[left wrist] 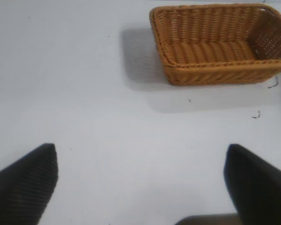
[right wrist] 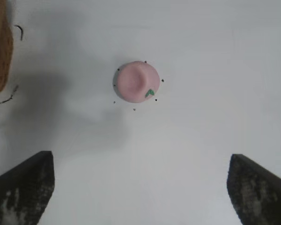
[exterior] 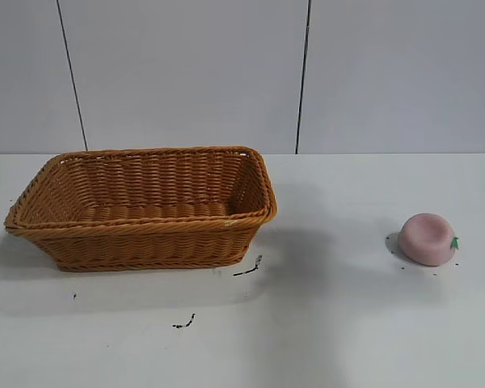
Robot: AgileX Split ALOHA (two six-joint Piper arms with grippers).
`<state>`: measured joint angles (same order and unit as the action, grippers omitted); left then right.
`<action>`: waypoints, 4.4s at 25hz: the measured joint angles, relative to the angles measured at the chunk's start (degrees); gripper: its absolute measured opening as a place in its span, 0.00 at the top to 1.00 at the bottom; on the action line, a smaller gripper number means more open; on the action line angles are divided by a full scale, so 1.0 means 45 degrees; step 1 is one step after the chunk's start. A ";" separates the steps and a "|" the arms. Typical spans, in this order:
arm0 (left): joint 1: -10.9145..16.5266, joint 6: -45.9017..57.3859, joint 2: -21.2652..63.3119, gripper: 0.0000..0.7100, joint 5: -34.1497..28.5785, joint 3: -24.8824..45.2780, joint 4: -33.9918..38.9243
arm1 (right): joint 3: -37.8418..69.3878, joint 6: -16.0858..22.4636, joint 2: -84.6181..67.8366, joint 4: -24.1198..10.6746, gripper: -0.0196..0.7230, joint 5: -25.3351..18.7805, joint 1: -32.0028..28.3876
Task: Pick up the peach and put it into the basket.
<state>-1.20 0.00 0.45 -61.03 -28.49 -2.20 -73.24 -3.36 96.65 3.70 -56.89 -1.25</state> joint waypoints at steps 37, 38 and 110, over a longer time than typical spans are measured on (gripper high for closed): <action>0.0000 0.0000 0.0000 0.02 0.0000 0.0000 0.0000 | -0.1111 0.0532 0.5692 -0.0823 0.29 0.3318 0.0988; 0.0000 0.0000 0.0000 0.02 0.0000 0.0000 0.0000 | -0.1111 0.0532 0.5692 -0.0823 0.44 0.3290 0.0988; 0.0000 0.0000 0.0000 0.02 0.0000 0.0000 0.0000 | -1.3610 0.0436 0.9289 -0.0823 0.04 -0.1262 0.8238</action>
<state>-1.20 0.00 0.45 -61.03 -28.49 -2.20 -134.49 -1.40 138.44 0.00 -62.57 35.82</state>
